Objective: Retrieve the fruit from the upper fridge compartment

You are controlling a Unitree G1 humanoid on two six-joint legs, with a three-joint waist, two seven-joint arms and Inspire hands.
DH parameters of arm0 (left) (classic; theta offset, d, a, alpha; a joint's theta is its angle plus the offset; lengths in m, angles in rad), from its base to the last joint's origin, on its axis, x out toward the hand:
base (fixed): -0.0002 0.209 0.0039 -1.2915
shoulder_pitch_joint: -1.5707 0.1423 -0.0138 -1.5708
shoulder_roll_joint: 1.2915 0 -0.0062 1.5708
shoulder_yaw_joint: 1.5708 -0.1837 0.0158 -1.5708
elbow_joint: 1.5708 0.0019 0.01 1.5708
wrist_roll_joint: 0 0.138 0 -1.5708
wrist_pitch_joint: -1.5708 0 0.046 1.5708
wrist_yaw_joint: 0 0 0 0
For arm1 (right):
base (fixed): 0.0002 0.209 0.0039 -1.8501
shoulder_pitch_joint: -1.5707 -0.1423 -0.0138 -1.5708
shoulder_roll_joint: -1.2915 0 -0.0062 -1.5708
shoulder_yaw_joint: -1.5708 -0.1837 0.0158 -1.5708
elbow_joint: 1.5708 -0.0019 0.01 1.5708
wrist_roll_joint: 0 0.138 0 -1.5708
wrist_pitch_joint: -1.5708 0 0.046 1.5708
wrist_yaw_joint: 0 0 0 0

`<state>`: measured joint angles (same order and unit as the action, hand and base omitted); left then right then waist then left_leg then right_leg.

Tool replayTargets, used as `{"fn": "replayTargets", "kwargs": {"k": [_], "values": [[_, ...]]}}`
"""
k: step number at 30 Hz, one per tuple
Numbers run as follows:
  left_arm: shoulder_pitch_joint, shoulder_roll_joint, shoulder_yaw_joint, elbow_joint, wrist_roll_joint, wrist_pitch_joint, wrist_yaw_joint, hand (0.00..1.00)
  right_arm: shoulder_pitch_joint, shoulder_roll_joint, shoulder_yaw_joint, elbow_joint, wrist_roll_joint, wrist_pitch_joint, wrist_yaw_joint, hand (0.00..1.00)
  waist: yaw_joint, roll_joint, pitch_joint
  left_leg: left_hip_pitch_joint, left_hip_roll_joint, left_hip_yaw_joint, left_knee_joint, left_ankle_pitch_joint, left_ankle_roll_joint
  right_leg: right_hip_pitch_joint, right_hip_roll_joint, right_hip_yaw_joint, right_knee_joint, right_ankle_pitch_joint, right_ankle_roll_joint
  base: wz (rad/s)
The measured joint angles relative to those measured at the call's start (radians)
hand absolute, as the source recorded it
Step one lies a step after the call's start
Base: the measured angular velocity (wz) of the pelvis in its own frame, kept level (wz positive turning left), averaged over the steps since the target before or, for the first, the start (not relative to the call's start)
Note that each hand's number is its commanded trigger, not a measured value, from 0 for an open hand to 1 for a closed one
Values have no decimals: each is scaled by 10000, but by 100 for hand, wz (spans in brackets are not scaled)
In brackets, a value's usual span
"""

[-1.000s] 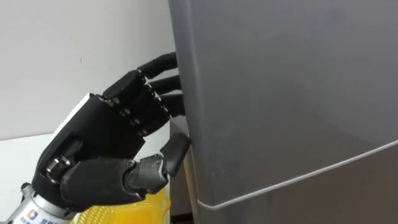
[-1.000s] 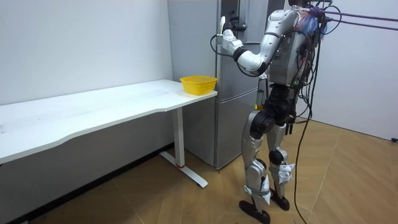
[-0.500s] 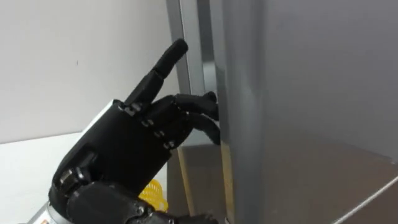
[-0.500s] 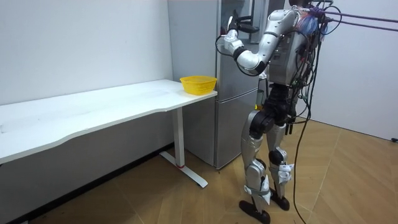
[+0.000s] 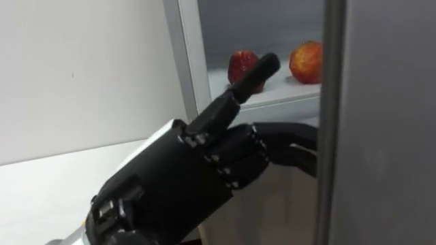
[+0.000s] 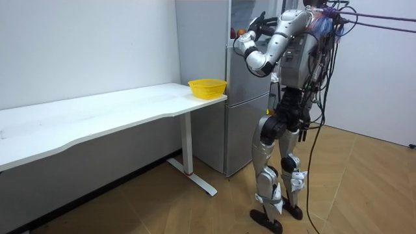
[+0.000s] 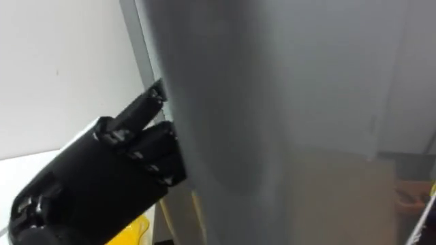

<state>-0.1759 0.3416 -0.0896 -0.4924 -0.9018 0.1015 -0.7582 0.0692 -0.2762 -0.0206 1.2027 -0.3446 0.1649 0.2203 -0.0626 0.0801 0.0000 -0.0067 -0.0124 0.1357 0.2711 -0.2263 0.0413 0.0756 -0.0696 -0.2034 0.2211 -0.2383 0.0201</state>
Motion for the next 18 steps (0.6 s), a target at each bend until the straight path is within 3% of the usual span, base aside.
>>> {"fn": "replayTargets", "kwargs": {"k": [4, 11, 18], "values": [[-70, -184, -417, -15, 2, 1, -44, 0, -14, -23, 12, 17, 26, -17, -142, 0, -222, -14, 8, 6, 0, 25, 0, 1, 2, -3, -1, 26, -3, 2, 3, 0], [-212, -203, -770, -80, 216, -38, -92, 0, -13, -22, 385, 66, 34, -151, -209, 0, -419, -60, 40, 10, 24, 160, -9, 2, 2, -60, 3, 89, -14, 1, 2, -4], [-843, -191, -1000, -201, 637, -186, -54, 0, -37, -11, 494, 73, 58, -250, -208, 0, -425, -82, 55, -36, 33, 265, -11, 1, 2, -116, 2, 93, -16, 1, 4, -1]]}}
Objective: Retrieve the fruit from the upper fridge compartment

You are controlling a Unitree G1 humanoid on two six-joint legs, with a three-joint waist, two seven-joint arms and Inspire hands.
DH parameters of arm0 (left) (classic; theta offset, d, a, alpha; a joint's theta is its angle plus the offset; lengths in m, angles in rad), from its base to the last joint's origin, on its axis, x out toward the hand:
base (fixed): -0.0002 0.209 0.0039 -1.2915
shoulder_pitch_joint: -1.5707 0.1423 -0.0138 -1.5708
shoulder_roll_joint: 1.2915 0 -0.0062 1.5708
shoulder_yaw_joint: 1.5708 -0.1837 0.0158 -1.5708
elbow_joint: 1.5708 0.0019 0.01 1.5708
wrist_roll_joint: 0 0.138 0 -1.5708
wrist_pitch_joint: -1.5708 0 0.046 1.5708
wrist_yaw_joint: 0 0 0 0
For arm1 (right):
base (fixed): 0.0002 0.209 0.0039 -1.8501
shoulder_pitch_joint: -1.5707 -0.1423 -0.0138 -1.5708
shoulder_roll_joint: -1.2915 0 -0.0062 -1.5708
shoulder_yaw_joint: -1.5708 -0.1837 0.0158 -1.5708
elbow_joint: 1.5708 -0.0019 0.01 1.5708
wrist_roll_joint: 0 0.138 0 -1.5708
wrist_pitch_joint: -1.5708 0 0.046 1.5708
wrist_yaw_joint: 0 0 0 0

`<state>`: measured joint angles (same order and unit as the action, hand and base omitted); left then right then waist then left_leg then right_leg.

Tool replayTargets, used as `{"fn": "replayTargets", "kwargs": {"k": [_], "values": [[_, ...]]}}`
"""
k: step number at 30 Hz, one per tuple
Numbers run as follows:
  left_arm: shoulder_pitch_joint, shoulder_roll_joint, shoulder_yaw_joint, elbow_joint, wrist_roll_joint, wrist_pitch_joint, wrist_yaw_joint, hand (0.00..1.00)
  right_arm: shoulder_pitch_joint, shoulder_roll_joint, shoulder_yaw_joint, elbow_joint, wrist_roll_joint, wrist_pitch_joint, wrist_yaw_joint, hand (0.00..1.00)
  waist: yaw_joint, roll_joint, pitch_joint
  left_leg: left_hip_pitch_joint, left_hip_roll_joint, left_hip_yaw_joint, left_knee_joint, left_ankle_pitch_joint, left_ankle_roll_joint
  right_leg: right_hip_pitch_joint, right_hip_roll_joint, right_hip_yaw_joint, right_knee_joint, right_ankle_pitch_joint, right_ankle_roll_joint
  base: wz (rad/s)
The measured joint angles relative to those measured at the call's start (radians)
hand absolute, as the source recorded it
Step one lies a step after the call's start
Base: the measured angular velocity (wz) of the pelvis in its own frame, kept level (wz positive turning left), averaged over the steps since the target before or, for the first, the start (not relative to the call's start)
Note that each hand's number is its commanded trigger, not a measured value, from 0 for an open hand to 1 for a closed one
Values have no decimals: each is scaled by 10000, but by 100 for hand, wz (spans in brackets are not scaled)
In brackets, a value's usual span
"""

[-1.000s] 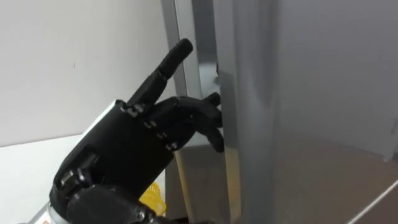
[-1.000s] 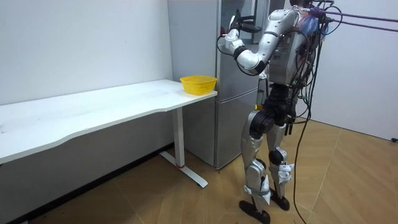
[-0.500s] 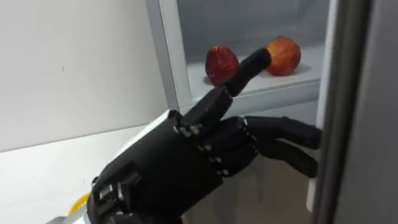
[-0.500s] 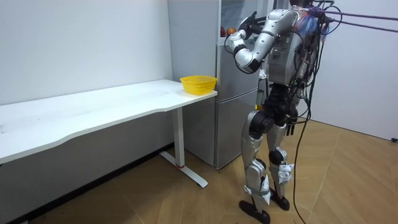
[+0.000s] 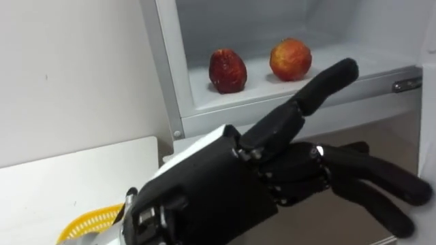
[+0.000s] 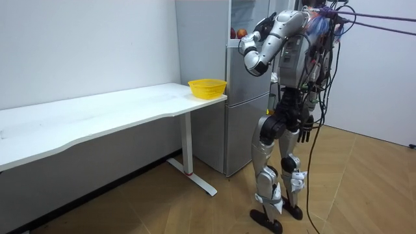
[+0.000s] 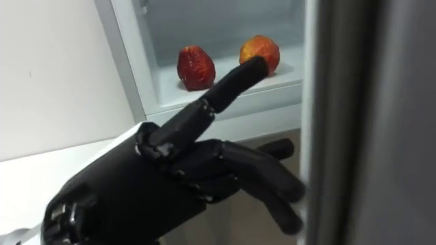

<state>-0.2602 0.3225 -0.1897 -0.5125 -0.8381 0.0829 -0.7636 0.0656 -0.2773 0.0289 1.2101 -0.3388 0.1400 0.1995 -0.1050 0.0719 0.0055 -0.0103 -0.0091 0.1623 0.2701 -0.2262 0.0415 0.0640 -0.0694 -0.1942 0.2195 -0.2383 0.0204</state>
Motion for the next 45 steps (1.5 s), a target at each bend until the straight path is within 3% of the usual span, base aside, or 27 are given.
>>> {"fn": "replayTargets", "kwargs": {"k": [9, 14, 19, 22, 25, 32, 36, 43, 45], "values": [[-257, -94, -368, -516, 1392, -266, 298, 0, -101, 1, 166, 110, -26, -194, -140, 0, -9, -49, -27, 38, 3, 0, -6, 1, -1, 39, 12, 5, 1, 2, -4, 0], [-404, -354, -719, -516, 2214, -290, 617, 0, -183, 3, 177, 503, -32, -313, -278, 0, -70, -80, -45, 65, 7, -32, -3, 2, 0, 52, 7, 35, -9, 3, -5, 0], [-544, -720, -1653, -523, 4017, -461, 879, 0, -172, 5, 659, 850, -58, -441, -461, 0, -168, -89, -49, 70, 21, -16, 11, 2, 1, 56, 21, 97, 2, 7, -10, -1], [-568, -908, -2239, -524, 4463, -444, 885, 0, -276, 9, 981, 854, -26, -533, -475, 0, -391, -90, -49, 66, 30, -18, 9, 2, 0, 67, 23, 119, -22, 10, -15, 0], [-693, -1148, -2518, -522, 4598, -445, 927, 0, -348, 21, 1072, 836, -28, -556, -482, 0, -596, -92, -47, 53, 39, 31, -3, 3, -1, 52, 31, 139, -20, 12, -18, 0], [-1212, -1131, -3030, -438, 4628, -442, 946, 0, -457, 39, 1325, 829, -22, -557, -581, 0, -702, -103, -40, 73, 55, 79, -13, 2, -3, 33, 59, 235, 0, 21, -32, -3], [-1481, -1205, -3249, -350, 4640, -403, 1082, 0, -755, 87, 1476, 898, 69, -565, -789, 0, -932, -104, -39, 25, 92, 246, 4, 0, -6, -62, 50, 300, -28, 25, -39, -7], [-2236, -2143, -3916, 450, 5063, -395, 1283, 0, -878, 180, 1894, 1105, 108, -565, -1029, 0, -1153, -115, -31, -1, 99, 296, -13, 0, -6, -117, 23, 294, -16, 23, -39, 1], [-2387, -2228, -4090, 544, 5057, -395, 1300, 0, -887, 180, 1909, 1107, 151, -587, -1026, 0, -1203, -115, -30, 0, 102, 306, -15, 0, -6, -119, 23, 287, -23, 23, -40, 0]]}}
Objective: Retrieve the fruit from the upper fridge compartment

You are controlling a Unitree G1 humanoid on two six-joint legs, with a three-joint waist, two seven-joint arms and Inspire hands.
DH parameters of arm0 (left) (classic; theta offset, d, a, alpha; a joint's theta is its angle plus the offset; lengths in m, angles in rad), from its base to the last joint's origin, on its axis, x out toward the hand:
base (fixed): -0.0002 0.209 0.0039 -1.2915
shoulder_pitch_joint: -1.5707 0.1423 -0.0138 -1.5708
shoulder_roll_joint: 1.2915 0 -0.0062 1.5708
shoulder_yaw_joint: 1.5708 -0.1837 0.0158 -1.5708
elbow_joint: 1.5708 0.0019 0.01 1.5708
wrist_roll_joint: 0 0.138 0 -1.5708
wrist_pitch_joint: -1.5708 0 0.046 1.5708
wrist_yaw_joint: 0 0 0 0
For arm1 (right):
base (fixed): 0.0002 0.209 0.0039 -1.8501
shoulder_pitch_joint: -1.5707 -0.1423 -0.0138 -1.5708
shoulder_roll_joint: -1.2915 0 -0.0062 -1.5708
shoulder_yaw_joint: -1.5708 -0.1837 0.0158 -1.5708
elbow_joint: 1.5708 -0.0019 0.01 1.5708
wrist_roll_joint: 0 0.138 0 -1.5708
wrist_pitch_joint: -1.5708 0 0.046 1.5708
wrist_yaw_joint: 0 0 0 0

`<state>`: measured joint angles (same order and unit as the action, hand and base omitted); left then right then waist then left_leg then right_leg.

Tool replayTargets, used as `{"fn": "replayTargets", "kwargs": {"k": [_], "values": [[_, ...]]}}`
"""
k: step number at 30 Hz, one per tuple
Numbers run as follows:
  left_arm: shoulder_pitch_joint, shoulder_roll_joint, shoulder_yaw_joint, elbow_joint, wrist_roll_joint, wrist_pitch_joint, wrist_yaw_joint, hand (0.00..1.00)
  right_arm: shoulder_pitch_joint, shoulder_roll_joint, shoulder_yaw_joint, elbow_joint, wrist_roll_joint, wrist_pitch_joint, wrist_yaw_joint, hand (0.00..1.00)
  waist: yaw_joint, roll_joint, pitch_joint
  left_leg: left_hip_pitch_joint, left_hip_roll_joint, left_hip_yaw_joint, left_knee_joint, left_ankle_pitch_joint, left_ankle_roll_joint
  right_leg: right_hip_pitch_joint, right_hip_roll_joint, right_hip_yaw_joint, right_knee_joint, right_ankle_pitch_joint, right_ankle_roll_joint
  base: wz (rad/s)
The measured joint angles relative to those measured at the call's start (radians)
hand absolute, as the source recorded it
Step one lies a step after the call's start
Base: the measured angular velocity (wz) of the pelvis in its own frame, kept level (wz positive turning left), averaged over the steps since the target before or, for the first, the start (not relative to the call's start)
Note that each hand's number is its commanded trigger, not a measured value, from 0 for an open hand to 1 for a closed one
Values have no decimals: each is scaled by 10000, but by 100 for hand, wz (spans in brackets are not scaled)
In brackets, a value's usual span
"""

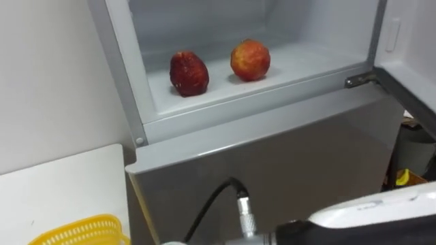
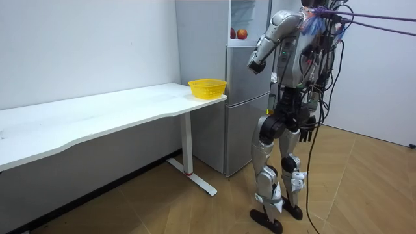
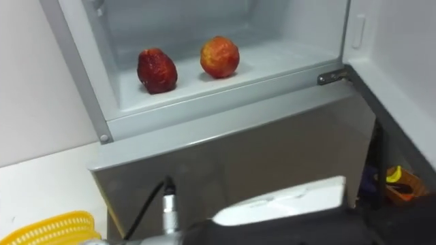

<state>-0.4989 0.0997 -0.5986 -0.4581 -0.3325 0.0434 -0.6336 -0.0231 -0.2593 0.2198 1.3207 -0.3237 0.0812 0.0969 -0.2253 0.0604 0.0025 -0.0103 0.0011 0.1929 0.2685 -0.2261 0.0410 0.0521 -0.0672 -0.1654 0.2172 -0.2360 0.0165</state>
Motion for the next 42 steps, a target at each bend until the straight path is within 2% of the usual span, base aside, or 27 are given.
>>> {"fn": "replayTargets", "kwargs": {"k": [14, 16, 21, 25, 29, 31, 34, 38, 39, 42], "values": [[-168, -130, -621, 200, 63, -2, 172, 0, -376, 12, 16, 70, -1, -7, 9, 0, -468, -5, 8, -2, 18, 70, 1, -1, -1, 36, 75, 6, -120, 34, -14, 0], [-245, -134, -895, 262, 210, 8, 176, 0, -382, 15, 15, 64, -11, 36, 0, 0, -546, 21, 22, -34, 20, 72, 1, -1, -1, 17, 83, 17, -137, 41, -13, 0], [-248, -189, -934, 267, 349, 22, 189, 0, -395, 56, 16, 53, -11, 67, 5, 0, -723, 131, 43, -66, 18, 76, 1, -1, -1, -7, 85, 16, -161, 40, -14, 0], [-308, -427, -946, 310, 842, 21, 201, 0, -397, 63, 46, 89, 20, 68, 7, 0, -732, 249, 32, -50, 20, 72, -4, 0, -1, 3, 89, 15, -119, 51, -27, -2], [-322, -422, -899, 401, 956, 25, 368, 0, -414, 72, 91, 103, 44, 74, 55, 0, -696, 251, 32, 67, 40, 66, -38, 1, -4, 100, 115, 45, -126, 59, -42, -4], [-325, -406, -847, 403, 1144, 26, 419, 0, -410, 72, 253, 96, 54, 65, 140, 0, -622, 249, 33, 157, 46, 65, -192, 21, -37, 101, 136, 141, -116, 55, -48, -4], [-325, -347, -566, 399, 1519, 23, 465, 0, -372, 69, 254, 99, 118, 62, 134, 0, -324, 227, 47, 284, 36, 88, -312, 34, -57, 148, 133, 253, -122, 52, -53, -9], [-286, -222, 7, 139, 1957, 20, 853, 0, -361, 75, 213, 106, 563, -8, 12, 0, 48, 94, 133, 336, 20, 32, -329, 41, -63, 148, 134, 232, -114, 35, -45, 0], [-273, -95, 278, -91, 2124, -2, 962, 0, -345, 81, 212, 109, 619, -49, -27, 0, 217, 16, 152, 327, 25, 30, -329, 46, -71, 135, 139, 189, -116, 37, -48, 0], [-230, 79, 1134, -482, 2223, -136, 1370, 0, -250, 95, 210, 150, 697, -81, -74, 0, 594, -186, 103, 323, 20, -46, -331, 50, -77, 191, 142, 97, -129, 39, -55, 6]]}}
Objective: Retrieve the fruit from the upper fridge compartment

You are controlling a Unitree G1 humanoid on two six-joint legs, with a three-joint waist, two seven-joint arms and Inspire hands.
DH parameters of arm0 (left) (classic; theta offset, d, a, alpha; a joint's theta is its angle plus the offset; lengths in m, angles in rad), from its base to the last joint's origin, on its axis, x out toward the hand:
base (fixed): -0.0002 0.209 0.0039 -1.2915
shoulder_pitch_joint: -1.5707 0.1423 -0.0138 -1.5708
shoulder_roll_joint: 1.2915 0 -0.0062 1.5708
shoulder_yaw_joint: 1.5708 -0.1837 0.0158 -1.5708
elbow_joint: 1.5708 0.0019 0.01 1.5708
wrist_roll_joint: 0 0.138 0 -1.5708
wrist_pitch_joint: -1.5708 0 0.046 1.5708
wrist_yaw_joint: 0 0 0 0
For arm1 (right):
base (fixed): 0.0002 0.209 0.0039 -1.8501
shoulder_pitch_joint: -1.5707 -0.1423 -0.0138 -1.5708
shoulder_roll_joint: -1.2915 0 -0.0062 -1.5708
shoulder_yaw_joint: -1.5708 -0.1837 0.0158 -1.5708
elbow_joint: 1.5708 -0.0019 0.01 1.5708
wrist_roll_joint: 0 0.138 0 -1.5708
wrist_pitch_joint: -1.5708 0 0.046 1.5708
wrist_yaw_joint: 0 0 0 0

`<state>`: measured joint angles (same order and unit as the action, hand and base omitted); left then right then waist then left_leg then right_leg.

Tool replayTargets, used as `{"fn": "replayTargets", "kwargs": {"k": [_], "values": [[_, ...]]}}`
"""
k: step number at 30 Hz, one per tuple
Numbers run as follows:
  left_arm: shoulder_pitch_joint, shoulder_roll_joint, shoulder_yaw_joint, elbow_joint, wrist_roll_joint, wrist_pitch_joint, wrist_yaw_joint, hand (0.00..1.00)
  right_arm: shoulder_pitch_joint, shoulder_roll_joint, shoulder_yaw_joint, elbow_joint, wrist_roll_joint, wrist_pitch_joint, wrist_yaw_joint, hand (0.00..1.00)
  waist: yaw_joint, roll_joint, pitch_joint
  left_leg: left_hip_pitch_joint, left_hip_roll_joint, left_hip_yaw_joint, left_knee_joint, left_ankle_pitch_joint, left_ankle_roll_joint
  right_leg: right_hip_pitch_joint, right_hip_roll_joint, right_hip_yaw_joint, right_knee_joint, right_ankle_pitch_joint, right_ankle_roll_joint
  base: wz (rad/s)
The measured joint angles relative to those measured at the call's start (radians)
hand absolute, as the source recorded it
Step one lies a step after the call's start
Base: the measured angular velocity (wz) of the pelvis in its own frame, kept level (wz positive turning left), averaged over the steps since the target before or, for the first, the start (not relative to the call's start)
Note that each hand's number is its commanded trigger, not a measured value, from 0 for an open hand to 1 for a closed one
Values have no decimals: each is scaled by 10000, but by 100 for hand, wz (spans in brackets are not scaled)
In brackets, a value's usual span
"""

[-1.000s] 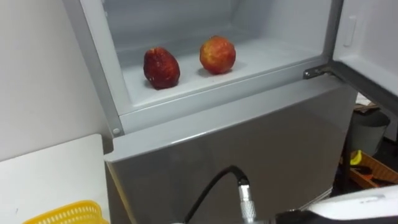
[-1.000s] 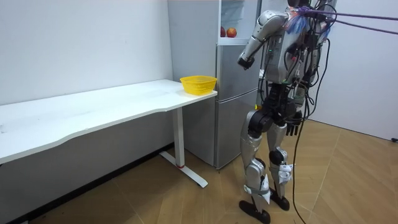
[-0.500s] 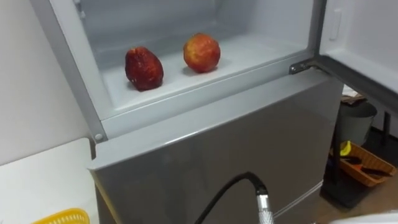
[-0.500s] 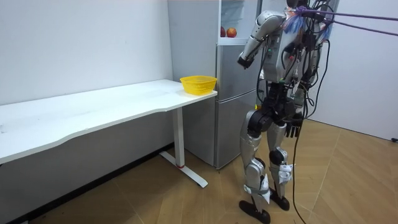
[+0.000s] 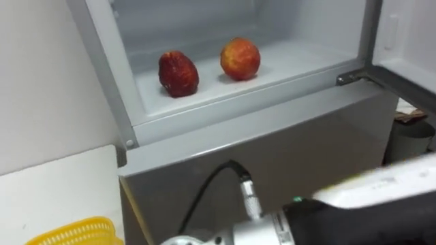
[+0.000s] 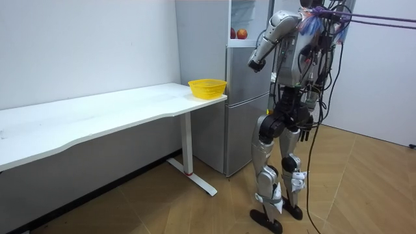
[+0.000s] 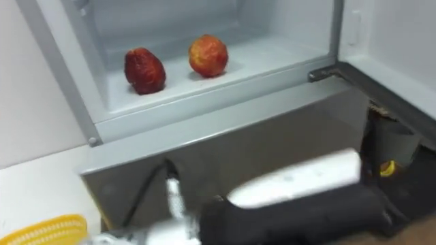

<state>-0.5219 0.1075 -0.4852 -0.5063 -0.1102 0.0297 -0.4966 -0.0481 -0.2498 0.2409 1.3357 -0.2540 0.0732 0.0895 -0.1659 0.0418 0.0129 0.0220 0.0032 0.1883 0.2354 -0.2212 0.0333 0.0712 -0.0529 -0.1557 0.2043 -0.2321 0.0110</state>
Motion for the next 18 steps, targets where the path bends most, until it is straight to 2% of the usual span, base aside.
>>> {"fn": "replayTargets", "kwargs": {"k": [2, 4, 6, 11, 14, 16, 18], "values": [[160, 33, 397, -342, 233, -75, 368, 0, 10, 57, 1, 13, -8, -2, -35, 0, 286, -131, -42, -1, 8, 0, -3, 1, -2, 20, 15, -3, -3, 12, -15, 0], [584, 49, 939, -818, 657, -332, 925, 0, 141, 158, -110, 18, -58, -174, -230, 0, 578, -252, -102, 13, 10, -7, 2, 1, -3, 58, 9, -94, -20, 14, -18, 7], [853, 80, 1406, -962, 822, -470, 1438, 0, 259, 173, -238, 17, -131, -305, -366, 0, 803, -273, -102, 89, -2, -33, 1, 0, -3, 168, 3, -166, -22, 15, -17, 12], [1498, 369, 2641, -1346, 839, -590, 2634, 0, 538, 176, -502, 15, -129, -417, -551, 0, 1115, -212, -165, 141, -15, -321, 6, 4, -12, 352, 7, -489, -46, 16, -15, 17], [1867, 433, 3635, -1402, 835, -1056, 3383, 0, 813, 201, -921, 58, -132, -529, -623, 0, 1434, -148, -199, 269, -15, -324, -20, 24, -43, 492, 9, -500, -89, 16, -16, 0], [2405, 406, 4487, -1412, 841, -1455, 4149, 0, 974, 231, -1212, 44, -136, -657, -654, 0, 1557, -134, -213, 363, -10, -319, -7, 30, -54, 598, 10, -522, -105, 8, -25, 0], [2676, 404, 5052, -1410, 840, -1561, 4796, 0, 1090, 241, -1370, 34, -135, -733, -655, 0, 1630, -159, -196, 378, -13, -325, 21, 35, -61, 676, -8, -607, -176, -3, -44, 8]]}}
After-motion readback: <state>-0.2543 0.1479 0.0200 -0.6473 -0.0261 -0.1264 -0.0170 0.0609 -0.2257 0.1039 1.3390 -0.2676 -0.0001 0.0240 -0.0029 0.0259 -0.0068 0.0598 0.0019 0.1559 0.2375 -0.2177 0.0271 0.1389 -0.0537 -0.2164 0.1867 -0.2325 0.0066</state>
